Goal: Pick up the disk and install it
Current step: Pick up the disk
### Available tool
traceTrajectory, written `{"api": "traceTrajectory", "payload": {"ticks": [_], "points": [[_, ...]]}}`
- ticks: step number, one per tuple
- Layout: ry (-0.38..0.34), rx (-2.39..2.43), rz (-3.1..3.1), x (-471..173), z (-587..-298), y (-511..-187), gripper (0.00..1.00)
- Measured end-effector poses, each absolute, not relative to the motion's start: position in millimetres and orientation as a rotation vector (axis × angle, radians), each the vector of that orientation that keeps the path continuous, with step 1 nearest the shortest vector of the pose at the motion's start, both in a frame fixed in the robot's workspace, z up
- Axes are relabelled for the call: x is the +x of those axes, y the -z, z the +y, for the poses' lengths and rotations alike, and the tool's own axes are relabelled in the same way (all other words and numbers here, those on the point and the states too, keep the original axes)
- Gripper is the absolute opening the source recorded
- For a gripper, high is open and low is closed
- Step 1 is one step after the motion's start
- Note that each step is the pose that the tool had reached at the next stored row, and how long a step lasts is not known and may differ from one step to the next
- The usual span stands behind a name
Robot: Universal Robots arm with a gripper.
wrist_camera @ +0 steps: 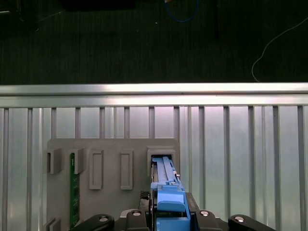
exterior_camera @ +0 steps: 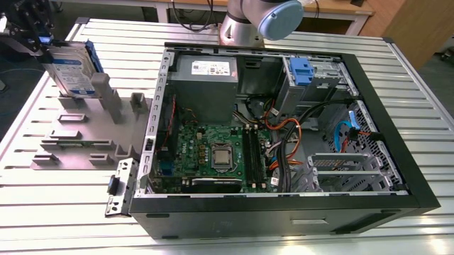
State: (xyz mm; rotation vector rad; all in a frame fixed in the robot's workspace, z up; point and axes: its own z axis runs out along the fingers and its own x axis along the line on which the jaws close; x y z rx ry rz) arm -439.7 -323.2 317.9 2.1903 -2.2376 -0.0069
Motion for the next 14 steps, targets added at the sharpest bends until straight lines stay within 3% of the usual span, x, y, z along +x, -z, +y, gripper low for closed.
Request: {"api": "traceTrajectory", "payload": {"ticks": [14], "points": [[0.007, 2.190, -2.238, -439.7, -323.2, -320.3, 0.36]]}}
